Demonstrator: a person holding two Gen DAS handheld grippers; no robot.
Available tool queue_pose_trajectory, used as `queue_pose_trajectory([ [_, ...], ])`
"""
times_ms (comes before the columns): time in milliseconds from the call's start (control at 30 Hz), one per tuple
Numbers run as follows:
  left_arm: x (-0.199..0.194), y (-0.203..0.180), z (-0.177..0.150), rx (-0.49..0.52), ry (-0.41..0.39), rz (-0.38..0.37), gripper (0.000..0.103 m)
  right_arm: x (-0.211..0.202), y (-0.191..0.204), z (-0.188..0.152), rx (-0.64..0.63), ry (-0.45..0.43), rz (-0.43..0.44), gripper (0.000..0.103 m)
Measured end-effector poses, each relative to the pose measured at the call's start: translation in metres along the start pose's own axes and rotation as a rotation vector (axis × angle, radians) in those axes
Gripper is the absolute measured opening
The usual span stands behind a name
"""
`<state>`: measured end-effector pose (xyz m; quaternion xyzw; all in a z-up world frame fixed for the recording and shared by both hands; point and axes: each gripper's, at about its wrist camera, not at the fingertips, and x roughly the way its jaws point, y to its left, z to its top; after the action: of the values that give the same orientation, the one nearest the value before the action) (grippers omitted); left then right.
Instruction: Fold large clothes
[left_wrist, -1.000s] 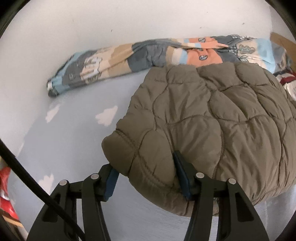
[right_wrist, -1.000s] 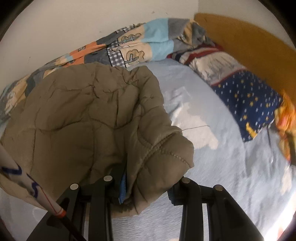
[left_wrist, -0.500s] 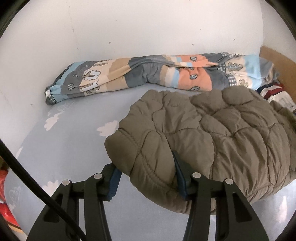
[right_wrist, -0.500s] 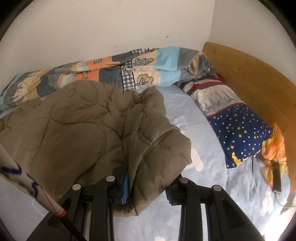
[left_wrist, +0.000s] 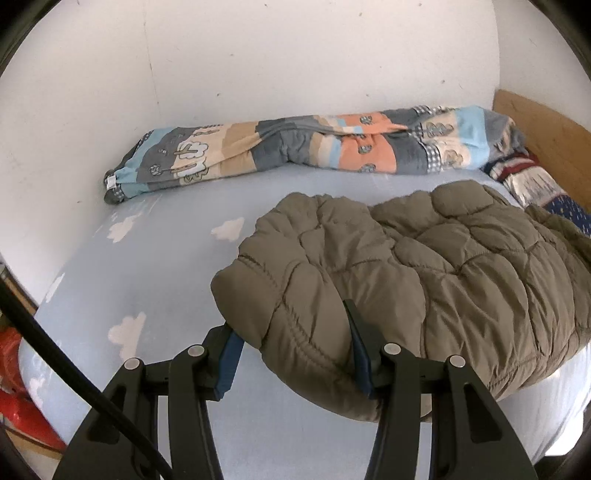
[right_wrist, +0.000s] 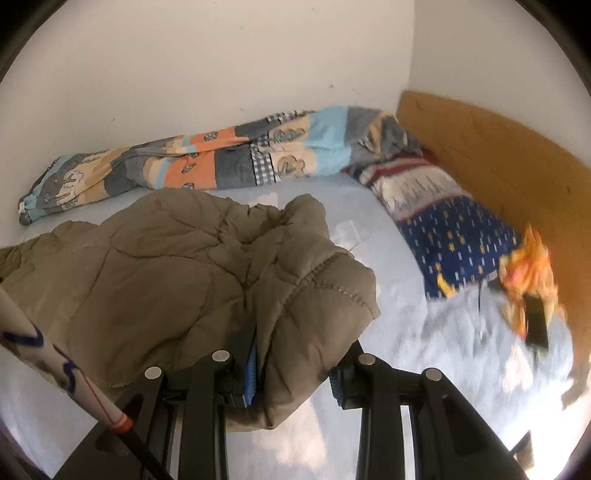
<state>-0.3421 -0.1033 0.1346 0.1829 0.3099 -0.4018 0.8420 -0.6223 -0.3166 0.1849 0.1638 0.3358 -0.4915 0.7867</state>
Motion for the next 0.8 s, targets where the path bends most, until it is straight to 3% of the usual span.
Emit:
queue_pose_trajectory([
  [200, -0.010, 0.003, -0.041, -0.030, 0.062, 0.000, 0.051, -0.017, -0.017, -0.039, 0.075, 0.054, 0.032, 0.033],
  [333, 0.013, 0.010, -0.060, -0.109, 0.177, -0.009, 0.053, -0.003, -0.027, -0.060, 0.144, 0.146, 0.057, 0.033],
  [400, 0.026, 0.016, -0.068, -0.165, 0.251, -0.020, 0.060, 0.012, -0.035, -0.067, 0.197, 0.202, 0.074, 0.034],
  [500, 0.039, 0.034, -0.082, -0.296, 0.330, -0.053, 0.071, 0.034, -0.060, -0.083, 0.371, 0.307, 0.151, 0.042],
  [600, 0.040, 0.058, -0.091, -0.445, 0.376, -0.115, 0.074, 0.040, -0.087, -0.095, 0.536, 0.363, 0.227, 0.057],
  [733, 0.026, 0.083, -0.102, -0.576, 0.382, -0.164, 0.076, 0.024, -0.107, -0.105, 0.626, 0.347, 0.251, 0.067],
  [800, 0.013, 0.096, -0.104, -0.606, 0.356, -0.128, 0.076, 0.011, -0.116, -0.111, 0.660, 0.320, 0.249, 0.068],
])
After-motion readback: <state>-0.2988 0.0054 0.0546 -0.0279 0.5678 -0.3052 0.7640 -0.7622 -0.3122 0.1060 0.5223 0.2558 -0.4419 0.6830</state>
